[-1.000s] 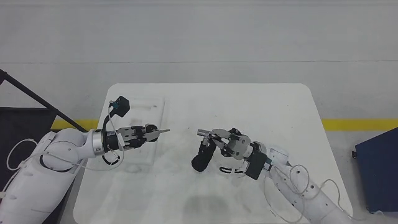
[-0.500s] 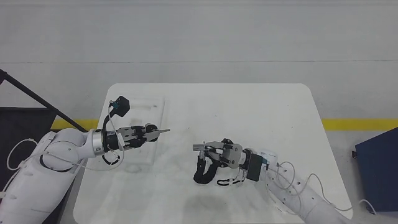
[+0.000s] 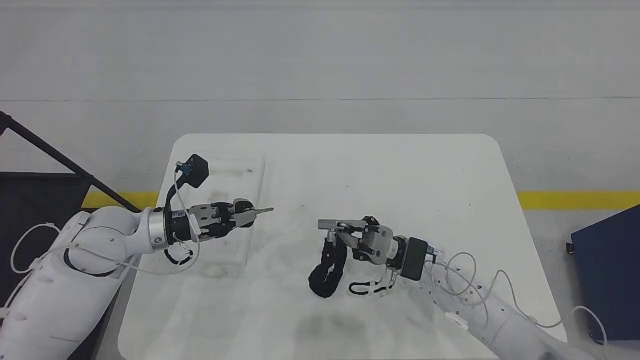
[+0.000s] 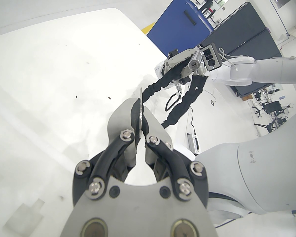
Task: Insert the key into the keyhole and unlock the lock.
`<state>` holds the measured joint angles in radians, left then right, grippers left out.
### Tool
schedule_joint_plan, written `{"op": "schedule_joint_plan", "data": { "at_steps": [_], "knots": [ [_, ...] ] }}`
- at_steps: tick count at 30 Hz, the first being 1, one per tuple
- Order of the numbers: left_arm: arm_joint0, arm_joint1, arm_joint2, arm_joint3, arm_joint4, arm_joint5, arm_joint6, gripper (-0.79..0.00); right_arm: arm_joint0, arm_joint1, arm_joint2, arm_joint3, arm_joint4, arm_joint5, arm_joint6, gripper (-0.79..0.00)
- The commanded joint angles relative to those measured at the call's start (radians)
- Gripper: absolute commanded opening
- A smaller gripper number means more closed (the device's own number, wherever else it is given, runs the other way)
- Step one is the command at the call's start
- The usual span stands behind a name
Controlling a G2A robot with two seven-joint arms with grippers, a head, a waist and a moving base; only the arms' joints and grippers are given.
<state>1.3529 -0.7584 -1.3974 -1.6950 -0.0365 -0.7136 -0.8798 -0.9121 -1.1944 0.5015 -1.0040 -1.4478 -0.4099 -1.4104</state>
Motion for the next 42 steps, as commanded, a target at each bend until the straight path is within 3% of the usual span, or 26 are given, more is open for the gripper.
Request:
{"op": "schedule_joint_plan", "data": {
  "at_steps": [1,9,14,28,32,36,39,42],
  "knots": [
    [0.000,0.000,0.000,0.000,0.000,0.000,0.000,-0.785,0.000,0.000,0.000,0.000,0.000,0.000,0.000,-0.785],
    [0.000,0.000,0.000,0.000,0.000,0.000,0.000,-0.785,-0.007,0.000,0.002,-0.009,0.004,0.001,0.026,-0.785],
    [0.000,0.000,0.000,0.000,0.000,0.000,0.000,-0.785,-0.024,0.004,0.015,-0.048,0.012,-0.052,0.052,-0.785],
    [0.000,-0.001,0.000,-0.007,0.005,0.008,0.008,-0.785,-0.037,0.048,-0.013,-0.135,0.082,-0.097,0.097,-0.785],
    [-0.006,-0.005,-0.017,-0.079,0.153,0.048,0.106,-0.785,-0.037,0.048,-0.013,-0.135,0.082,-0.097,0.097,-0.785],
    [0.031,-0.014,-0.022,-0.124,0.242,-0.110,0.249,-0.785,-0.037,0.048,-0.013,-0.135,0.082,-0.097,0.097,-0.785],
    [0.063,-0.021,-0.021,-0.147,0.383,-0.152,0.326,-0.785,-0.037,0.048,-0.013,-0.135,0.082,-0.097,0.097,-0.785],
    [0.079,-0.024,-0.007,-0.146,0.382,-0.176,0.347,-0.785,-0.037,0.048,-0.013,-0.135,0.082,-0.097,0.097,-0.785]
  ]
}}
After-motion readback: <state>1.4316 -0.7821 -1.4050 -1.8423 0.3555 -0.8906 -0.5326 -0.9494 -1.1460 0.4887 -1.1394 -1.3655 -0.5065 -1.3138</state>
